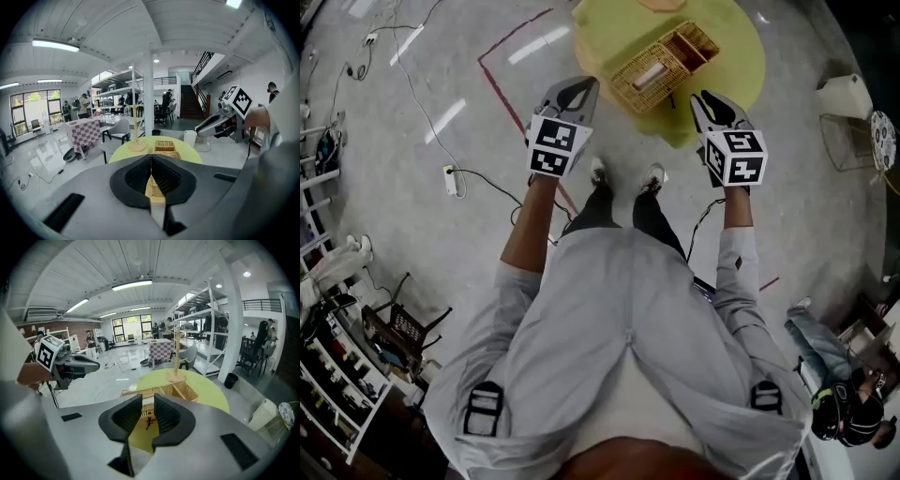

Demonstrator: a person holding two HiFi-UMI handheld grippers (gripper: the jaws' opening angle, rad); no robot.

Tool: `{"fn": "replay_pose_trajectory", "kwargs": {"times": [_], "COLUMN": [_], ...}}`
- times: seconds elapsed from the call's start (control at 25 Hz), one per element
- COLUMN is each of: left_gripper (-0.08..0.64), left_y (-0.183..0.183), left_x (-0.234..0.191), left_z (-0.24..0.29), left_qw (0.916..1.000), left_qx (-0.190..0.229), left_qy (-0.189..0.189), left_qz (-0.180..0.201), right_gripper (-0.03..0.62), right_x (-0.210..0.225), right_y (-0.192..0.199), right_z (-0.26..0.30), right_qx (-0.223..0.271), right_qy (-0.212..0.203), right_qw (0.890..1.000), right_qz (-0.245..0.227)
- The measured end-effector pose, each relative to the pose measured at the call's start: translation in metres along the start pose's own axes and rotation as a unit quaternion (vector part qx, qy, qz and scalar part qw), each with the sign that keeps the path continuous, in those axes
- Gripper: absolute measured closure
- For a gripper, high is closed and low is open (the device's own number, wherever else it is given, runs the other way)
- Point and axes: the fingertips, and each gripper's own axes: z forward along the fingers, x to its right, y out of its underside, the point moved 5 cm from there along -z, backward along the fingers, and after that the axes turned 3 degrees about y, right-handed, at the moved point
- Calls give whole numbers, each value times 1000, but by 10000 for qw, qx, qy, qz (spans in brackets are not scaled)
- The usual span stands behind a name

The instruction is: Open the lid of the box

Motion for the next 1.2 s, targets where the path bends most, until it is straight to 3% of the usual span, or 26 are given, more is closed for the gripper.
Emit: {"fn": "replay_pose_trajectory", "kwargs": {"times": [0.52, 0.84, 1.08, 1.2], "left_gripper": [531, 531, 531, 531], "left_y": [53, 74, 83, 84], "left_x": [11, 9, 4, 4], "left_z": [1, -1, -1, 0], "left_qw": [9972, 9950, 9938, 9939], "left_qx": [-516, -660, -692, -684], "left_qy": [-266, -366, -402, -378], "left_qz": [-479, -647, -770, -778], "right_gripper": [459, 460, 525, 560], "right_x": [-10, -5, -3, -2], "right_y": [84, 118, 125, 125], "right_z": [68, 96, 107, 105], "right_qx": [-1013, -1540, -1519, -1536], "right_qy": [-482, -399, -381, -305], "right_qw": [9937, 9856, 9834, 9843], "right_qz": [67, 581, 915, 820]}}
